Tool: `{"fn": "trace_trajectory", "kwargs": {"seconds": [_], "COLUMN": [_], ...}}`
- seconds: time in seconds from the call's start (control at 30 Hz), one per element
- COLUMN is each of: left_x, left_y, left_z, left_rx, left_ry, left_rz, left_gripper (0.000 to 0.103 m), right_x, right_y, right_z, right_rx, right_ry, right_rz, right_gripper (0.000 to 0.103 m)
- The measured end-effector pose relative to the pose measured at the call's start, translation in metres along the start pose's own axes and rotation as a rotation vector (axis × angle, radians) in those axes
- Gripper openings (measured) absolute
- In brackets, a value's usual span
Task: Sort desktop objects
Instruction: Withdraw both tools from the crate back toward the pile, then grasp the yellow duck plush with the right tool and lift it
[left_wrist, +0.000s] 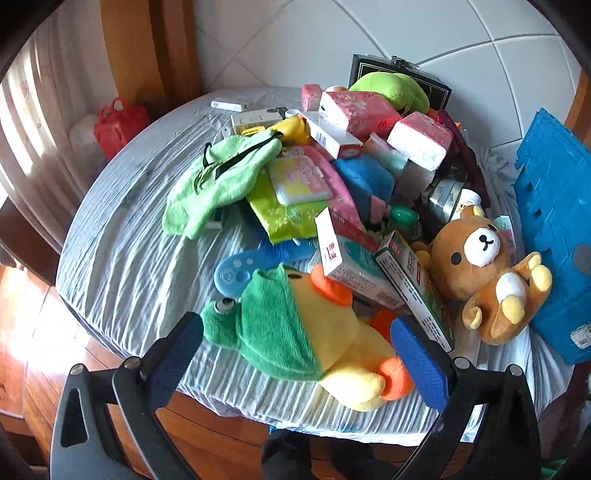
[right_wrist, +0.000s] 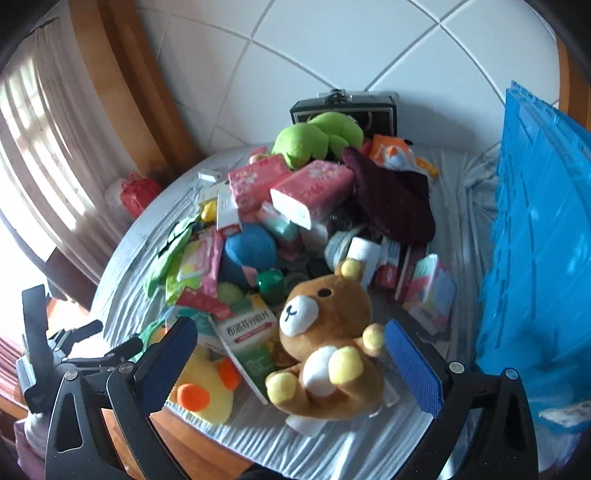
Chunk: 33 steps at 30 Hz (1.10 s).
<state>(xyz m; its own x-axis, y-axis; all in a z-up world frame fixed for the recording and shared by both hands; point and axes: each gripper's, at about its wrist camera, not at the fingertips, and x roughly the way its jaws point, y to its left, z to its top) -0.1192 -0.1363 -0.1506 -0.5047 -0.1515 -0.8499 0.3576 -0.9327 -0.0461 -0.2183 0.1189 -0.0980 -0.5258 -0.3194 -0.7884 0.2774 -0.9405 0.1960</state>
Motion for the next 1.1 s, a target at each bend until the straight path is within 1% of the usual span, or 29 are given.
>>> {"fn": "trace_trajectory", "kwargs": {"seconds": [0.07, 0.13, 0.2, 0.3, 0.4, 0.5, 0.57, 0.63, 0.7, 0.77, 0.87, 0.93, 1.03, 1.1], "left_x": [-0.002, -0.003, -0.004, -0.006, -0.005, 0.012, 0.03, 0.046, 0.052, 0.055, 0.061, 0.063, 0.065, 0.068], "left_y": [-0.003, -0.005, -0.007, -0.005, 0.002, 0.008, 0.01, 0.016, 0.029, 0.044, 0.064, 0.074, 0.081, 0.084], "left_z": [-0.009, -0.014, -0.017, -0.016, -0.008, 0.009, 0.016, 0.014, 0.005, -0.006, -0.019, -0.026, -0.039, -0.044], "left_rx": [-0.035, -0.049, -0.039, -0.004, 0.05, 0.135, 0.219, 0.308, 0.369, 0.411, 0.44, 0.447, 0.479, 0.486], "left_ry": [0.005, 0.004, 0.006, 0.009, -0.002, 0.008, 0.037, 0.064, 0.078, 0.095, 0.129, 0.139, 0.125, 0.124], "left_rz": [0.021, 0.033, 0.064, 0.067, 0.078, 0.044, 0.031, 0.028, -0.04, -0.113, -0.177, -0.212, -0.247, -0.272], "left_gripper": [0.103, 0.103, 0.103, 0.103, 0.103, 0.103, 0.103, 0.103, 0.103, 0.103, 0.103, 0.103, 0.103, 0.103], "right_x": [0.01, 0.014, 0.014, 0.012, 0.01, 0.009, 0.009, 0.013, 0.02, 0.03, 0.054, 0.073, 0.093, 0.106], "right_y": [-0.005, -0.012, -0.018, -0.021, -0.017, -0.006, 0.005, 0.018, 0.035, 0.053, 0.08, 0.099, 0.121, 0.132], "right_z": [-0.007, -0.013, -0.018, -0.027, -0.036, -0.047, -0.054, -0.064, -0.075, -0.088, -0.108, -0.122, -0.137, -0.144], "right_rx": [-0.02, -0.034, -0.052, -0.069, -0.053, -0.028, -0.003, 0.042, 0.102, 0.174, 0.266, 0.314, 0.331, 0.328], "right_ry": [0.033, 0.055, 0.057, 0.068, 0.073, 0.067, 0.054, 0.045, 0.04, 0.045, 0.077, 0.114, 0.164, 0.186], "right_rz": [0.003, 0.012, 0.036, 0.045, 0.06, 0.058, 0.04, 0.017, -0.003, 0.002, -0.024, -0.024, -0.011, -0.038], "right_gripper": [0.103, 0.103, 0.103, 0.103, 0.103, 0.103, 0.103, 0.103, 0.103, 0.103, 0.103, 0.103, 0.103, 0.103]}}
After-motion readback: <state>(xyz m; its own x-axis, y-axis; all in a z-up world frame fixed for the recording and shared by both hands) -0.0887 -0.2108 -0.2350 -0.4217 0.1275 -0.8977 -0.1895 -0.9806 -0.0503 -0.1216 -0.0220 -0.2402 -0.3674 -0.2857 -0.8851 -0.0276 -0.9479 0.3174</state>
